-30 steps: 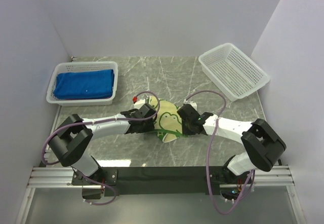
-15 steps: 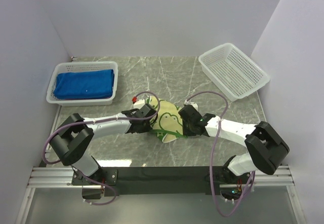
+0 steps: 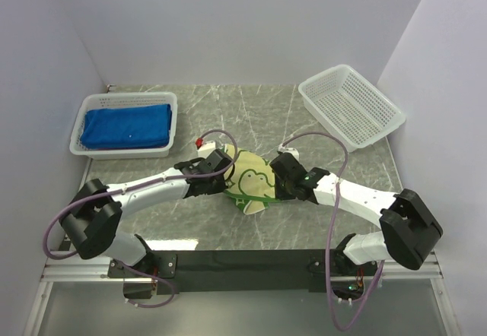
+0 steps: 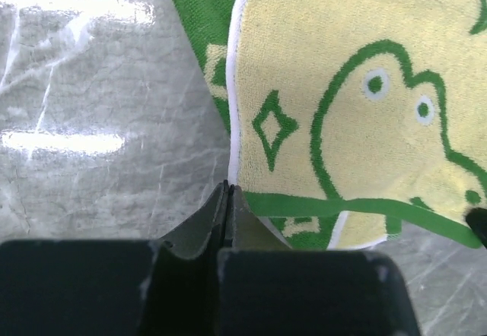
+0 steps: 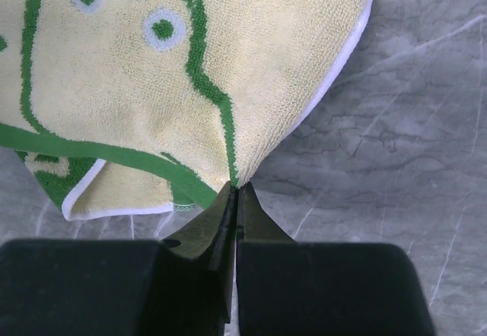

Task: Fold and stack the towels
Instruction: Flatten out the crumpled towel

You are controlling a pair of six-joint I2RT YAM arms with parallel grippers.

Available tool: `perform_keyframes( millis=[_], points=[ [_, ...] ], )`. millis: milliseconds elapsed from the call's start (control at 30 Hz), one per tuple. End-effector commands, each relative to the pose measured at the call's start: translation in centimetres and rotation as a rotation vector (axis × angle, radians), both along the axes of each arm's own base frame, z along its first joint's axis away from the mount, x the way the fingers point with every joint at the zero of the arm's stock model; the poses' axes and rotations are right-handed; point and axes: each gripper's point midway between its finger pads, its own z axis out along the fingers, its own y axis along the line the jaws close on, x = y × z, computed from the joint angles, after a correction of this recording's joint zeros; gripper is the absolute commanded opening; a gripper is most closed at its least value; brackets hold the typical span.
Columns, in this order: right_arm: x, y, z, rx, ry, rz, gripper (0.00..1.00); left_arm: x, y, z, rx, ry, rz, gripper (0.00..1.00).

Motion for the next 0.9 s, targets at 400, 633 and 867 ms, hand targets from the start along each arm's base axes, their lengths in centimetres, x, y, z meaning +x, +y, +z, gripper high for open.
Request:
perform_keyframes(
  millis=[400, 633, 867],
  points=[
    [-0.2, 0.0, -0.9, 0.014, -0.015, -0.005, 0.0, 3.0, -3.6, -1.2, -0.005, -0.007, -0.012, 0.04],
    [-0.5, 0.0, -1.3, 0.024, -0.008, -0.001, 0.0, 2.2, -3.3, -1.9, -0.032, 0.014, 0.02, 0.32],
    [-0.5, 0.1, -1.1, 0.032, -0.013, 0.002, 0.0, 1.9, -3.2, -1.3, -0.086, 0.006, 0.054, 0.47]
  ],
)
